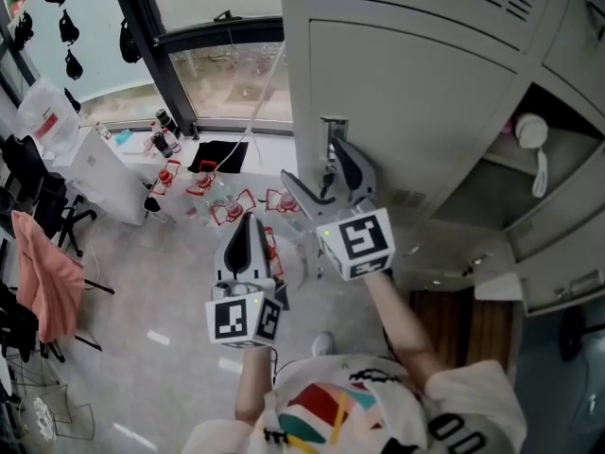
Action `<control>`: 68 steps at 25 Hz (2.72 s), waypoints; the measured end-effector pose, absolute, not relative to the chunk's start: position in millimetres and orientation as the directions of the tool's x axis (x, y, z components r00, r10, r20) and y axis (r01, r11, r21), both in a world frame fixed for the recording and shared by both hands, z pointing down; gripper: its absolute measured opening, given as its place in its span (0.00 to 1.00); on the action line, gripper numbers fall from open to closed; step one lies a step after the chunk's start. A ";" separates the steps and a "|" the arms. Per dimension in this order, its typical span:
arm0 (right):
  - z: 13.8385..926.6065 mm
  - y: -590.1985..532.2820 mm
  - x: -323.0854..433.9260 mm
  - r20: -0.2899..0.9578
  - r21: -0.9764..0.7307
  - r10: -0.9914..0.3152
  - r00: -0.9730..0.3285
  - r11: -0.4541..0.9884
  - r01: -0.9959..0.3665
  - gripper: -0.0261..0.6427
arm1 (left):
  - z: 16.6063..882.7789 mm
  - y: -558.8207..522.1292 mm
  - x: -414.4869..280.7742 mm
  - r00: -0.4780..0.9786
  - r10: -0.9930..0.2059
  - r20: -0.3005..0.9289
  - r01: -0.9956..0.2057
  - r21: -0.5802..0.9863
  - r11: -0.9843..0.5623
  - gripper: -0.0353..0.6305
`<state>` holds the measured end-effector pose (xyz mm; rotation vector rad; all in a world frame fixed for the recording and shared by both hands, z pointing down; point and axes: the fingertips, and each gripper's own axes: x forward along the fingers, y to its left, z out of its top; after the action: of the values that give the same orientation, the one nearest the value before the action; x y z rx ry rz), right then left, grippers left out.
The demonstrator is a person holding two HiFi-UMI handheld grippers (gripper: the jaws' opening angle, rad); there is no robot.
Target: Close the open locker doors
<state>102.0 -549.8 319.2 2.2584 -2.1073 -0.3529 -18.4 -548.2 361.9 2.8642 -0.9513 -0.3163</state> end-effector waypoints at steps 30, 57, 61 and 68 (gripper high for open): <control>258.5 -68.9 289.5 -0.283 0.235 -0.649 0.706 -0.760 -0.605 0.57 | 312.7 -163.6 254.8 0.944 0.240 -0.225 0.265 0.087 -0.960 0.06; 310.3 46.4 336.8 -0.131 0.156 -0.758 0.639 -0.652 -0.742 0.57 | 323.0 -44.0 321.3 0.929 0.324 -0.181 0.347 0.120 -0.930 0.06; 306.0 39.1 337.0 -0.160 0.180 -0.771 0.616 -0.637 -0.750 0.57 | 325.6 -64.7 324.1 0.947 0.273 -0.170 0.294 0.110 -0.949 0.06; 298.9 -8.0 289.7 -0.184 0.141 -0.847 0.499 -0.525 -0.839 0.57 | 326.4 -107.4 309.8 0.964 0.198 -0.176 0.219 0.110 -0.970 0.06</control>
<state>289.7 -8.0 298.9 2.6908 -1.5144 -0.3601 309.8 -107.4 326.4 2.9857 0.3181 -0.2476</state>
